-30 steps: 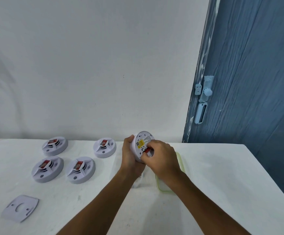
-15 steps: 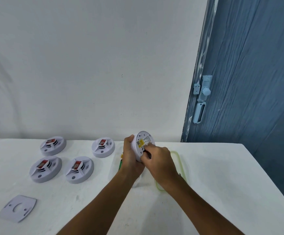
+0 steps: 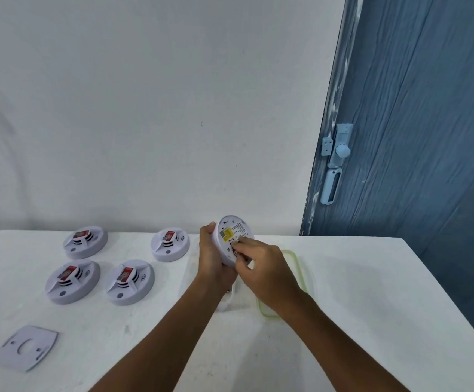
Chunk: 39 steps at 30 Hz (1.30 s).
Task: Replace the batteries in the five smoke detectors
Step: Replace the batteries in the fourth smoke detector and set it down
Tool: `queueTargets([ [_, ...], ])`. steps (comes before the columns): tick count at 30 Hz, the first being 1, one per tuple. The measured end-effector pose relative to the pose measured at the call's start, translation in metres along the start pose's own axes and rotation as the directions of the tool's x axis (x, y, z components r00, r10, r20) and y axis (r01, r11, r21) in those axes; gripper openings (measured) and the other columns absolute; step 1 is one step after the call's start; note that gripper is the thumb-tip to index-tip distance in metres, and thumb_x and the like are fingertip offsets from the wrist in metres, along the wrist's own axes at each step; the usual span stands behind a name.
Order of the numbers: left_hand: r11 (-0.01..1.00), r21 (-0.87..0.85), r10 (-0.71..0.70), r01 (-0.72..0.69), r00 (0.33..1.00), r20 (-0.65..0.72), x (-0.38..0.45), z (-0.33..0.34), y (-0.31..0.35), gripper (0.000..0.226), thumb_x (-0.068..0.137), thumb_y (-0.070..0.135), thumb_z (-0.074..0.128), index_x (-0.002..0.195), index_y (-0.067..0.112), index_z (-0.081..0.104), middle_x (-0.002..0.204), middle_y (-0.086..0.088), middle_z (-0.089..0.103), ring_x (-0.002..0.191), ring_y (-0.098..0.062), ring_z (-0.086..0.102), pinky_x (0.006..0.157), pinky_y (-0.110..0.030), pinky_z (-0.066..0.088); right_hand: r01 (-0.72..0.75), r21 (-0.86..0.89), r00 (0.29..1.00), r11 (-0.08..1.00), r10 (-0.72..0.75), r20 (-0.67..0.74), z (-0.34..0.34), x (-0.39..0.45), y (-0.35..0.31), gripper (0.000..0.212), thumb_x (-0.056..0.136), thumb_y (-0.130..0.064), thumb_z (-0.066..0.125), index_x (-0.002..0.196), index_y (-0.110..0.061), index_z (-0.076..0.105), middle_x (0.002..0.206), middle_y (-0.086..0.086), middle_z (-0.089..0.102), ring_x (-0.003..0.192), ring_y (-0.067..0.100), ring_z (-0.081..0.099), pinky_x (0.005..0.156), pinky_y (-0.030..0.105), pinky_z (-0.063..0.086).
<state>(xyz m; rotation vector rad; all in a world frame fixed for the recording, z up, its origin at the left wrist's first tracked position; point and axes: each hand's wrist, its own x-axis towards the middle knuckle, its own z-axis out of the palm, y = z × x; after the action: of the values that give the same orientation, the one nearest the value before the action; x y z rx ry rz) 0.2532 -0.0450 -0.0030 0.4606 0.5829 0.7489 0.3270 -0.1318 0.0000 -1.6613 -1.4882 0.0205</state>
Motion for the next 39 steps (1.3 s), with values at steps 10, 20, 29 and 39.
queueTargets([
  [10, 0.998, 0.026, -0.068, 0.065, 0.992, 0.102, 0.002, -0.001, 0.006, 0.042, 0.087, 0.046, 0.044, 0.1, 0.01, 0.063, 0.094, -0.012, 0.061, 0.09, -0.026, 0.055, 0.09, -0.039, 0.041, -0.23, 0.311, 0.966, 0.922, 0.254, -0.04, -0.031, 0.009, 0.033, 0.01, 0.091, -0.006, 0.062, 0.094, -0.013, 0.069, 0.085, 0.001, 0.07, 0.077, 0.005, 0.065, 0.069, 0.022, 0.054],
  [20, 0.997, 0.039, -0.063, 0.059, 0.991, 0.116, 0.004, -0.018, 0.014, 0.041, 0.089, 0.046, 0.044, 0.1, 0.015, 0.067, 0.1, -0.012, 0.064, 0.097, -0.028, 0.056, 0.104, -0.046, 0.033, -0.6, -0.157, 0.777, 0.785, 0.618, 0.118, -0.037, -0.002, 0.098, 0.011, 0.09, -0.021, 0.06, 0.086, -0.023, 0.07, 0.083, -0.001, 0.066, 0.082, 0.021, 0.063, 0.073, 0.029, 0.048],
  [29, 0.999, -0.046, 0.017, -0.015, 0.998, 0.053, -0.015, -0.042, 0.052, 0.043, 0.09, 0.045, 0.043, 0.111, 0.013, 0.064, 0.112, -0.015, 0.064, 0.107, -0.033, 0.055, 0.102, -0.049, 0.036, -0.508, 0.042, 0.852, 0.86, 0.495, 0.173, -0.025, 0.015, 0.052, 0.024, 0.091, -0.009, 0.052, 0.076, -0.023, 0.065, 0.079, -0.006, 0.066, 0.073, 0.018, 0.064, 0.073, 0.032, 0.052],
  [39, 0.997, -0.071, 0.019, -0.017, 0.999, 0.026, -0.032, -0.085, 0.094, 0.044, 0.089, 0.047, 0.045, 0.11, 0.014, 0.066, 0.11, -0.014, 0.067, 0.107, -0.034, 0.057, 0.101, -0.052, 0.038, 0.103, -0.55, 0.833, 0.829, 0.231, 0.503, 0.04, 0.036, -0.024, 0.028, 0.084, -0.003, 0.05, 0.106, -0.014, 0.063, 0.101, 0.008, 0.064, 0.106, 0.03, 0.051, 0.083, 0.037, 0.037],
])
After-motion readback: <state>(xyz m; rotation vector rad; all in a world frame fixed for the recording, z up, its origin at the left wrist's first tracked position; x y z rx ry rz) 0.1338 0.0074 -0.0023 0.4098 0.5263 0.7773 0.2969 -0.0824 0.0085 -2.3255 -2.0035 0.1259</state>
